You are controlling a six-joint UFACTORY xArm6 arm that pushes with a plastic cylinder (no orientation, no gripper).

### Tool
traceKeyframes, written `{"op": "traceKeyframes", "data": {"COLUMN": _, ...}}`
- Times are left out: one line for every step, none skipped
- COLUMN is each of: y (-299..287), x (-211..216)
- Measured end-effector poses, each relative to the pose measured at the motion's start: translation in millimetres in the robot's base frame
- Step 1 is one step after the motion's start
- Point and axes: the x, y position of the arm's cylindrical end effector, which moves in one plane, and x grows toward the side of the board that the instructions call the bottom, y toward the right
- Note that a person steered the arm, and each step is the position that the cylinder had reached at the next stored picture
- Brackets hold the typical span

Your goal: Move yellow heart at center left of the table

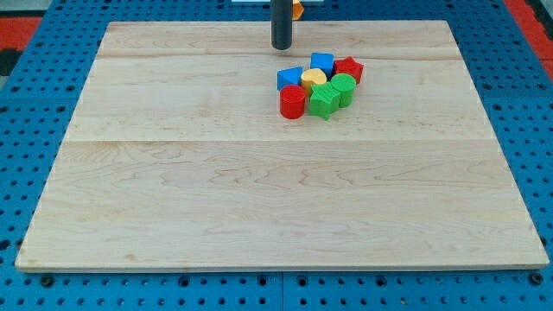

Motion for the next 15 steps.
{"op": "traceKeyframes", "data": {"y": 30, "x": 22}}
{"op": "traceKeyframes", "data": {"y": 106, "x": 29}}
{"op": "traceKeyframes", "data": {"y": 115, "x": 40}}
{"op": "traceKeyframes", "data": {"y": 68, "x": 86}}
{"op": "traceKeyframes", "data": {"y": 0, "x": 98}}
{"op": "traceKeyframes", "data": {"y": -44, "x": 98}}
{"op": "traceKeyframes", "data": {"y": -63, "x": 97}}
{"op": "traceKeyframes", "data": {"y": 5, "x": 89}}
{"op": "traceKeyframes", "data": {"y": 94, "x": 90}}
{"op": "traceKeyframes", "data": {"y": 145, "x": 114}}
{"op": "traceKeyframes", "data": {"y": 98, "x": 152}}
{"op": "traceKeyframes", "data": {"y": 14, "x": 146}}
{"op": "traceKeyframes", "data": {"y": -64, "x": 145}}
{"op": "traceKeyframes", "data": {"y": -75, "x": 145}}
{"op": "traceKeyframes", "data": {"y": -29, "x": 131}}
